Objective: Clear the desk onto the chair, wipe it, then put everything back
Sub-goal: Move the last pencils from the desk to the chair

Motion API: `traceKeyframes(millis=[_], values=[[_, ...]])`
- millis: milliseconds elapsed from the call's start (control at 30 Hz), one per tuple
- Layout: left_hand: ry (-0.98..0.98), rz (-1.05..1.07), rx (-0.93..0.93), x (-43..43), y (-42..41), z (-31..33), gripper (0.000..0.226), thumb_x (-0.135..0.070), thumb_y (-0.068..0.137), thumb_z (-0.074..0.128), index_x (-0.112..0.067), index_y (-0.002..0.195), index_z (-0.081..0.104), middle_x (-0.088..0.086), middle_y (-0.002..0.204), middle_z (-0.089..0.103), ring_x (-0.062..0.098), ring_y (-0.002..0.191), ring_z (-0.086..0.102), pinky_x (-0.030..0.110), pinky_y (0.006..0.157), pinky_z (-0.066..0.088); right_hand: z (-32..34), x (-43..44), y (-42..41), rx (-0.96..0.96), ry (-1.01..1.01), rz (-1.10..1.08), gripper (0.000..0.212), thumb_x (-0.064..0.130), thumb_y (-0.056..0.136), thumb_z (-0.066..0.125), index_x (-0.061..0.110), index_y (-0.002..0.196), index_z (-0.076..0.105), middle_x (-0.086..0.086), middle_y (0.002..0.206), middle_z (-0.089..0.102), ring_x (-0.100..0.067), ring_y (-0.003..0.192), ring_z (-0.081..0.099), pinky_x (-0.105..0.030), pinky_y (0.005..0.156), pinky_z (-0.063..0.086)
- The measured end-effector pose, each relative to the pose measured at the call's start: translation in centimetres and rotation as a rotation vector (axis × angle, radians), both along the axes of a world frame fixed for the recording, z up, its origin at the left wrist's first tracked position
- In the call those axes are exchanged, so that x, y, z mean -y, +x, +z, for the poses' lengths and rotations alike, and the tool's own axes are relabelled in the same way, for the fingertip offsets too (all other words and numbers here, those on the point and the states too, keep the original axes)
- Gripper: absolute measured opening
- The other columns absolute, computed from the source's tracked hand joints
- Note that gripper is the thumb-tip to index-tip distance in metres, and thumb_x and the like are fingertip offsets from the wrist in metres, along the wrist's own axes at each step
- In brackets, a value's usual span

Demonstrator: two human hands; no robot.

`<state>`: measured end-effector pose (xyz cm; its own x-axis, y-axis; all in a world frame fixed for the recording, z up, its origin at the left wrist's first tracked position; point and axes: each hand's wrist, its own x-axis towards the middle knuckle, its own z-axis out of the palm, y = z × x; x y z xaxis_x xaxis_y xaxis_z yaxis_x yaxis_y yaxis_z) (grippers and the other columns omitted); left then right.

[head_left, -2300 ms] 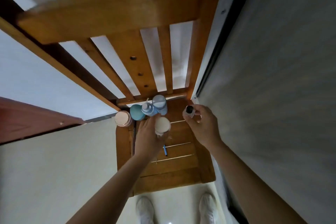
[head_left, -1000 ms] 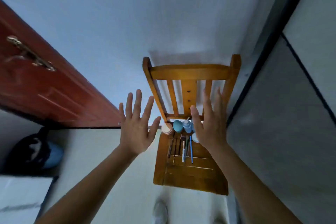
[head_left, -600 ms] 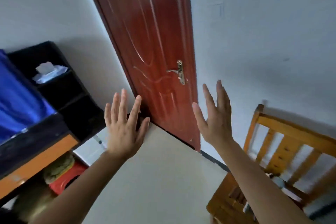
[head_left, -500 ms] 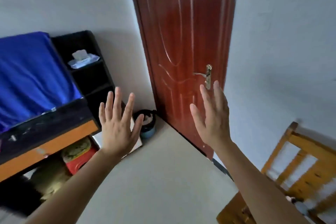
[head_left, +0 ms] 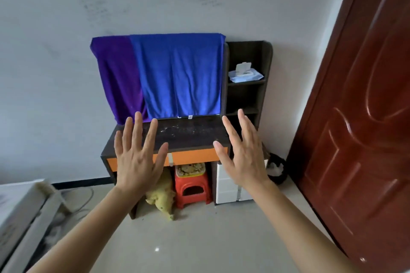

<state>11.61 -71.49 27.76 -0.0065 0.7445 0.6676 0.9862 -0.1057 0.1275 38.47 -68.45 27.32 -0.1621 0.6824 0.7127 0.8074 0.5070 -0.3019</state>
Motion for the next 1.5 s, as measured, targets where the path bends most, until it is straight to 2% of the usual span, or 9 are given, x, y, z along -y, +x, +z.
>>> traceKeyframes(millis=[233,433,633,767,900,967,1233,1333,1500], values=[[-0.112,0.113,0.053,-6.3,-6.9,-3.1,0.068,-0.054,0.098,0.030,-0.022,0.157,0.020,0.011,0.166,0.010,0.030,0.153,0.004,0.056,0.120,0.013,-3.8,-9.6,-7.5,0.039,-0.117,0.073,0.064,0.057,0.100,0.042,0.031,0.156,0.027,-0.010,0.166,0.017,-0.027,0.152,0.020,-0.046,0.120,0.028],[-0.207,0.191,0.052,-17.0,-11.1,-5.6,0.070,-0.055,0.098,0.028,-0.024,0.158,0.012,0.008,0.166,0.005,0.026,0.153,0.000,0.055,0.121,0.011,-7.3,-22.1,-11.8,0.010,-0.216,0.124,0.069,0.059,0.097,0.046,0.028,0.156,0.030,-0.009,0.164,0.024,-0.026,0.150,0.025,-0.044,0.117,0.030],[-0.296,0.255,0.061,-29.1,-14.7,-5.2,0.073,-0.056,0.096,0.031,-0.020,0.157,0.017,0.012,0.165,0.012,0.033,0.151,0.012,0.056,0.118,0.019,-7.8,-36.0,-15.1,-0.012,-0.305,0.162,0.068,0.060,0.097,0.044,0.027,0.155,0.031,-0.012,0.160,0.031,-0.026,0.145,0.033,-0.044,0.114,0.036],[-0.371,0.291,0.102,-34.1,-17.9,-6.8,0.075,-0.058,0.095,0.030,-0.017,0.157,0.019,0.012,0.164,0.016,0.032,0.149,0.019,0.053,0.115,0.026,-8.5,-43.2,-18.7,0.017,-0.409,0.194,0.069,0.059,0.096,0.046,0.029,0.155,0.028,-0.009,0.160,0.032,-0.024,0.147,0.031,-0.042,0.115,0.034],[-0.479,0.308,0.106,-37.2,-21.6,-11.0,0.076,-0.061,0.095,0.026,-0.019,0.158,0.015,0.010,0.165,0.014,0.030,0.150,0.018,0.050,0.117,0.025,-10.8,-47.3,-23.0,0.074,-0.502,0.250,0.069,0.054,0.097,0.050,0.028,0.156,0.027,-0.006,0.160,0.033,-0.022,0.146,0.031,-0.038,0.114,0.034],[-0.540,0.321,0.127,-39.0,-23.7,-13.1,0.075,-0.059,0.098,0.034,-0.020,0.158,0.013,0.009,0.165,0.013,0.030,0.151,0.016,0.050,0.118,0.024,-12.2,-49.1,-25.1,0.111,-0.554,0.257,0.070,0.053,0.097,0.051,0.028,0.156,0.026,-0.004,0.160,0.031,-0.021,0.146,0.030,-0.039,0.113,0.036],[-0.734,0.249,0.251,-48.5,-31.8,-20.2,0.074,-0.052,0.098,0.042,-0.017,0.157,0.015,0.008,0.165,0.013,0.028,0.150,0.016,0.048,0.116,0.025,-17.8,-55.9,-32.7,0.231,-0.776,0.141,0.071,0.049,0.097,0.053,0.028,0.157,0.023,-0.002,0.160,0.030,-0.020,0.146,0.030,-0.040,0.110,0.039],[-0.848,0.236,0.357,-51.7,-34.0,-22.5,0.073,-0.051,0.097,0.044,-0.017,0.156,0.018,0.008,0.163,0.020,0.029,0.147,0.022,0.048,0.114,0.030,-19.5,-57.9,-35.6,0.263,-0.879,0.105,0.072,0.048,0.096,0.055,0.029,0.157,0.023,-0.001,0.158,0.033,-0.021,0.144,0.034,-0.042,0.106,0.044],[-0.997,0.249,0.386,-54.9,-36.0,-26.6,0.067,-0.056,0.094,0.047,-0.020,0.148,0.032,0.010,0.145,0.041,0.031,0.134,0.039,0.046,0.104,0.040,-23.4,-59.5,-39.4,0.219,-1.051,0.054,0.074,0.048,0.093,0.059,0.029,0.156,0.026,0.000,0.153,0.038,-0.021,0.138,0.043,-0.041,0.105,0.046]])
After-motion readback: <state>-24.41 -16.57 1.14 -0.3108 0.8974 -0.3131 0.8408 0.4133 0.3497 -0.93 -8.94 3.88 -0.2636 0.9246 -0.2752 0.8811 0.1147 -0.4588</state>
